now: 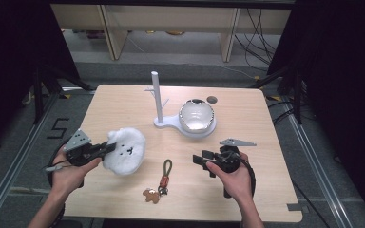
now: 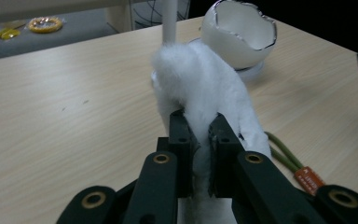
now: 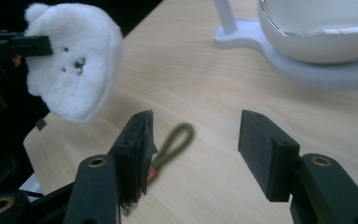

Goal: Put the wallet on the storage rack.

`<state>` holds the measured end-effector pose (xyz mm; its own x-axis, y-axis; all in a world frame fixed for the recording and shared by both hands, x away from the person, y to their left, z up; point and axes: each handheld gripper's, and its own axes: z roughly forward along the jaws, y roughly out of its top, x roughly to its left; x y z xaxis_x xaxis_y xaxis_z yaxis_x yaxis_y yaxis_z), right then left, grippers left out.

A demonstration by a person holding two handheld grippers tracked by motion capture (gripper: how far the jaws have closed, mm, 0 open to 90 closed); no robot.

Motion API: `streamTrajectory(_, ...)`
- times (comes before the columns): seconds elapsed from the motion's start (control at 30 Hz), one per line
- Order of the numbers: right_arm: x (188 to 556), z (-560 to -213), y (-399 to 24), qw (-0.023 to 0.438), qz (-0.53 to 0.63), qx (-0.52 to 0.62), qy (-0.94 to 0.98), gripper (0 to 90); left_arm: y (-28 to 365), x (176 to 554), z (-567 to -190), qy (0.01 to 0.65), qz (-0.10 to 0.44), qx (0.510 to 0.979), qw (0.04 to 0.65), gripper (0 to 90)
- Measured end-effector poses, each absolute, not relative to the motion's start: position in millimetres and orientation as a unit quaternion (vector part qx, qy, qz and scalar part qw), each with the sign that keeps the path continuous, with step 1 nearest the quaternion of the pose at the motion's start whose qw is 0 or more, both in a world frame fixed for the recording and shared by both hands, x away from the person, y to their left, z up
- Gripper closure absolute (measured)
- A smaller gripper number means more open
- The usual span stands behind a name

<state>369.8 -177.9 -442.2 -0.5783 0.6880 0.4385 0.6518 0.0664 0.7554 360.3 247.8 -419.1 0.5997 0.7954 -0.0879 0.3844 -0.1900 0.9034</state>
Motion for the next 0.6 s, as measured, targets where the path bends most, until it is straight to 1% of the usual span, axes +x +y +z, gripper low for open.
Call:
streamTrajectory(0.03, 370.0, -434.9, -168.5, -0.003, 0.511, 0.462, 0.725, 44.9, 240.6, 362.0, -412.8, 0.381, 0.207, 0.752, 0.497, 81.9)
streamTrajectory(0.2, 381.9, -424.5, -152.4, 0.004, 0.524, 0.422, 0.74, 42.3, 225.5, 366.8, -403.8, 0.35, 0.2, 0.765, 0.501, 81.9)
streamTrajectory(0.23, 381.0, -420.2, -148.4, -0.008, 0.517, 0.431, 0.74, 41.8, 217.9, 368.8, -400.5, 0.336, 0.199, 0.774, 0.499, 81.8)
streamTrajectory(0.27, 386.4, -419.7, -147.3, 0.01, 0.519, 0.407, 0.751, 41.6, 217.9, 368.8, -400.5, 0.336, 0.199, 0.774, 0.499, 81.8)
streamTrajectory(0.3, 387.4, -417.1, -144.0, 0.008, 0.519, 0.407, 0.751, 41.2, 209.9, 370.1, -397.8, 0.322, 0.198, 0.78, 0.498, 81.8)
streamTrajectory(0.37, 388.1, -414.1, -141.3, 0.001, 0.517, 0.407, 0.753, 40.4, 205.9, 370.7, -396.8, 0.316, 0.197, 0.783, 0.498, 81.8)
streamTrajectory(0.43, 394.0, -410.8, -135.5, 0.006, 0.517, 0.403, 0.755, 39.6, 193.7, 371.1, -395.1, 0.301, 0.189, 0.789, 0.501, 81.7)
streamTrajectory(0.47, 399.0, -411.9, -135.3, 0.017, 0.517, 0.389, 0.762, 39.2, 189.8, 370.9, -394.6, 0.295, 0.188, 0.793, 0.498, 81.7)
streamTrajectory(0.53, 400.0, -411.6, -133.1, 0.011, 0.517, 0.393, 0.76, 38.8, 185.6, 370.7, -394.5, 0.29, 0.185, 0.796, 0.498, 81.7)
streamTrajectory(0.57, 402.9, -411.8, -132.3, 0.018, 0.516, 0.383, 0.766, 38.2, 181.5, 370.5, -394.5, 0.284, 0.182, 0.799, 0.498, 81.7)
streamTrajectory(0.6, 405.0, -411.2, -129.5, 0.005, 0.512, 0.386, 0.767, 37.4, 177.8, 370.5, -394.4, 0.277, 0.18, 0.802, 0.498, 81.6)
